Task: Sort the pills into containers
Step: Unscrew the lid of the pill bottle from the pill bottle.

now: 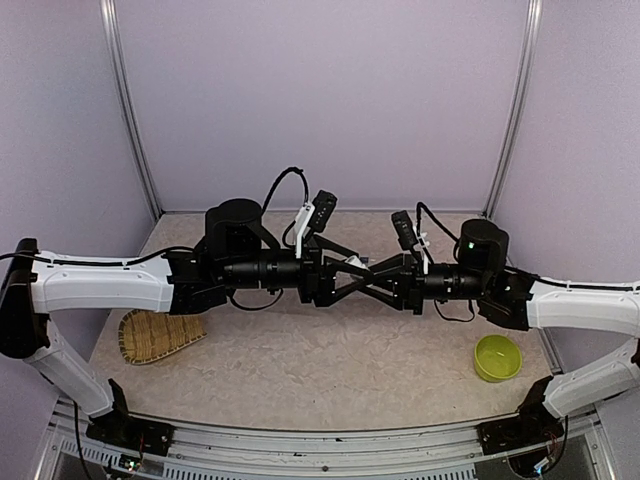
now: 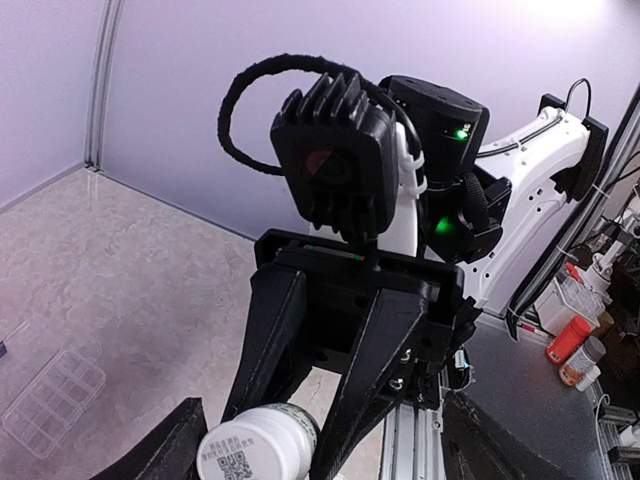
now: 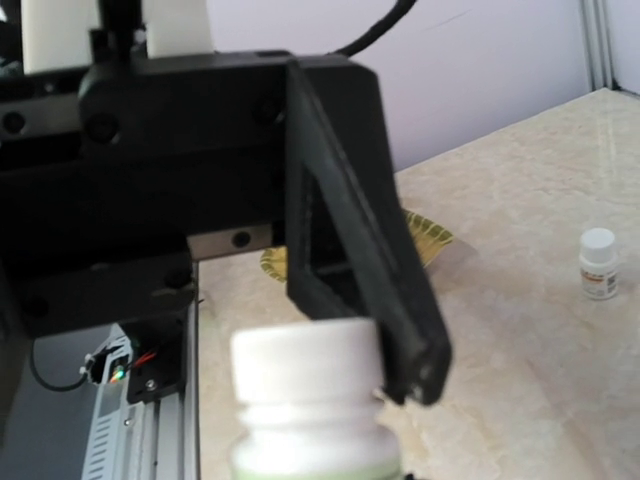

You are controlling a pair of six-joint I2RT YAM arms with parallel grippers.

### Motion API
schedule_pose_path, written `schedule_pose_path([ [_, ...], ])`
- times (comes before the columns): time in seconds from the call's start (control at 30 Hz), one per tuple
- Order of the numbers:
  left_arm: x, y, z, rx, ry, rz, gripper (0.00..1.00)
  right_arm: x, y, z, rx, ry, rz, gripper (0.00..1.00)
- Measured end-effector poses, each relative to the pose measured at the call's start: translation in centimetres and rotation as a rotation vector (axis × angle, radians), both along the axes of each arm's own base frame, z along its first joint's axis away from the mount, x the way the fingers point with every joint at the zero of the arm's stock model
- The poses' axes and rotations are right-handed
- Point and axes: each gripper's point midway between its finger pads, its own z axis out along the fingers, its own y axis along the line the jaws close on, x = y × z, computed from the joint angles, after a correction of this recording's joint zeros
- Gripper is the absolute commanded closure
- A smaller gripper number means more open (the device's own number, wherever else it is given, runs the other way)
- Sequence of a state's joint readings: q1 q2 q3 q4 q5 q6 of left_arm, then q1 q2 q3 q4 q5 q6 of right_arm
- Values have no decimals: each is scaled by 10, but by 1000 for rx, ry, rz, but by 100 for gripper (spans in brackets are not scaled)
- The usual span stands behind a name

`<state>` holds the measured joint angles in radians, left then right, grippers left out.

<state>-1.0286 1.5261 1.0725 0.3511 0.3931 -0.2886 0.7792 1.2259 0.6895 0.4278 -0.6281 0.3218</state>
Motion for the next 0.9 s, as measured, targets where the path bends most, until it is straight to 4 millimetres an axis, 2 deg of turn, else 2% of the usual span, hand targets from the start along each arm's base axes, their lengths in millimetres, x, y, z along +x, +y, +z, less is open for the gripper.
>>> schedule_pose_path([
  [0.37,3,1,0,-1,1,17,29,2,-4,3,-4,-22,-25,93],
  [0.57,3,1,0,-2,6,16,21,2,-4,3,-3,-23,-23,93],
  [0.67,3,1,1,-4,14,19,14,1,-6,3,1,-27,-19,93],
  [0.8,7,4,4,-12,21,40,13,-6,-7,6,12,-36,10,93],
  [0.9,11,7,6,-17,31,57,18,-10,-8,11,27,-52,27,93],
])
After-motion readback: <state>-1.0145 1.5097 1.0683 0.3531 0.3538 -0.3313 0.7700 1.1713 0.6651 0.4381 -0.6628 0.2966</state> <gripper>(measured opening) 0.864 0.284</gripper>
